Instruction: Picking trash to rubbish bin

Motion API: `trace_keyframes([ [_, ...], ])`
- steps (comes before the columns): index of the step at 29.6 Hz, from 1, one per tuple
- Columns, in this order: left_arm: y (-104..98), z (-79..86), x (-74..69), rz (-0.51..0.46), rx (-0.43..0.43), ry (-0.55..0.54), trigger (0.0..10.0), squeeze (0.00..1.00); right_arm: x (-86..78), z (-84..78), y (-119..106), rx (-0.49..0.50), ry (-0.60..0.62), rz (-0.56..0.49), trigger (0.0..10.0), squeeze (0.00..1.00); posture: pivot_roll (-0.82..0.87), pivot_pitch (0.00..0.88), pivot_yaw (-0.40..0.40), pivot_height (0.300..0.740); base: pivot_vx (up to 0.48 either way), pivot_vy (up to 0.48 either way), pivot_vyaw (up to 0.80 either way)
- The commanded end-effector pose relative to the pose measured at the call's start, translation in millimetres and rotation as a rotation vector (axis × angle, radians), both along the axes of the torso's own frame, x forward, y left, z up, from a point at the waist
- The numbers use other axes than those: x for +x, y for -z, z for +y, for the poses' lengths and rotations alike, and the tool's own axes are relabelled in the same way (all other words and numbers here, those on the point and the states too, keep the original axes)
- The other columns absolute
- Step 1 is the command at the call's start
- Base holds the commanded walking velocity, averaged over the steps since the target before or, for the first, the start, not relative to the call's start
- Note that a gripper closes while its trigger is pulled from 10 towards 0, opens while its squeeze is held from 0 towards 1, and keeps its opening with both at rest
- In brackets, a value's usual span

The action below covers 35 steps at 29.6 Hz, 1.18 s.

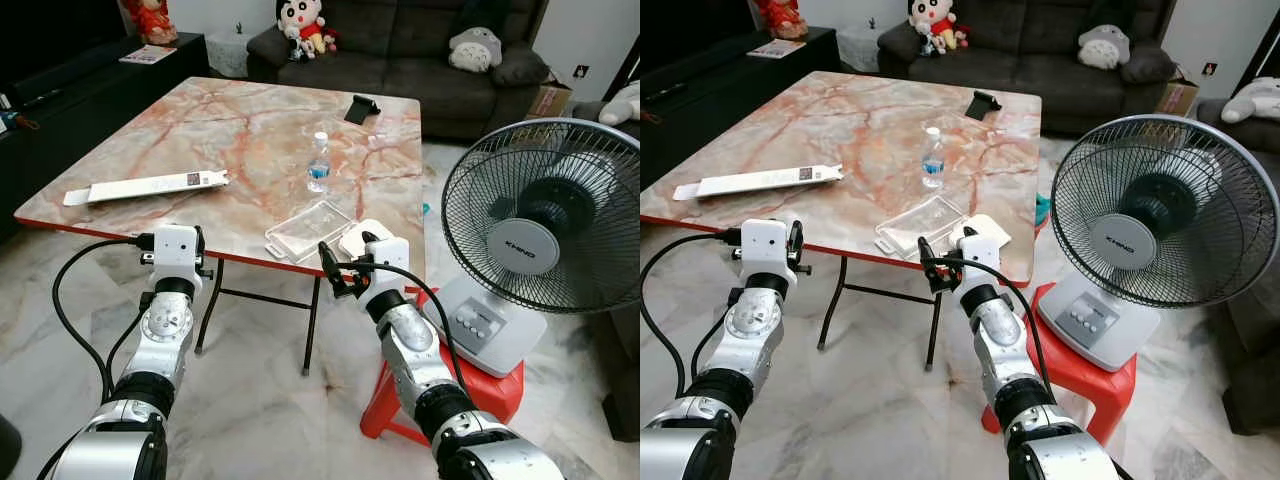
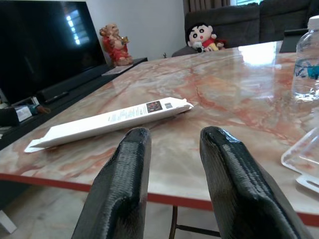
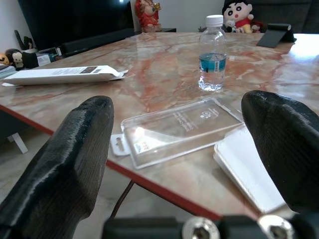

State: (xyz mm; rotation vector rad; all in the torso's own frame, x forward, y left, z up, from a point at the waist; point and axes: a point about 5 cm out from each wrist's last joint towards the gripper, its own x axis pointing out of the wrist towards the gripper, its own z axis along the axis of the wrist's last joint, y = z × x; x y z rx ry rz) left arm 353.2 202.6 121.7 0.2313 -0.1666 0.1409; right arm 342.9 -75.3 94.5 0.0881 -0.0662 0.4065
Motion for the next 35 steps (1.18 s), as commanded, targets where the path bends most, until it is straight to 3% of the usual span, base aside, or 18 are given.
trace_keyframes([
  [1, -5, -1.1, 2.3, -0.016, -0.004, -0.004, 10.0, 0.0, 1.7, 0.6, -2, -0.002, 0.0, -0.001, 10.0, 0.0, 0.05, 0.0, -0.028, 0.74, 0.442, 0.0, 0.0],
  [9, -6, -0.6, 2.7, -0.019, -0.004, -0.005, 10.0, 0.0, 1.0, 1.7, -3, -0.014, -0.008, -0.014, 10.0, 0.0, 0.05, 0.0, -0.027, 0.74, 0.443, 0.0, 0.36],
  [23, -6, -1.8, 3.2, -0.016, -0.001, 0.005, 10.0, 0.0, 1.5, -0.2, -3, -0.004, 0.003, -0.008, 10.0, 0.0, 0.05, 0.0, -0.03, 0.74, 0.444, 0.0, 0.0],
  [31, -2, -18.2, 3.0, 0.002, -0.039, 0.132, 10.0, 0.0, 1.8, -1.3, -3, -0.002, 0.006, -0.007, 10.0, 0.0, 0.05, 0.0, -0.031, 0.74, 0.045, 0.0, 0.0],
  [33, 2, -32.9, 2.5, 0.041, -0.065, 0.246, 10.0, 0.0, 1.9, -1.7, -3, 0.001, 0.008, -0.007, 10.0, 0.0, 0.05, 0.0, -0.031, 0.74, 0.0, 0.0, 0.0],
  [35, 3, -35.9, 2.5, 0.051, -0.066, 0.268, 10.0, 0.0, 2.1, -1.7, -3, 0.002, 0.009, -0.007, 10.0, 0.0, 0.05, 0.0, -0.03, 0.74, 0.0, 0.0, 0.0],
])
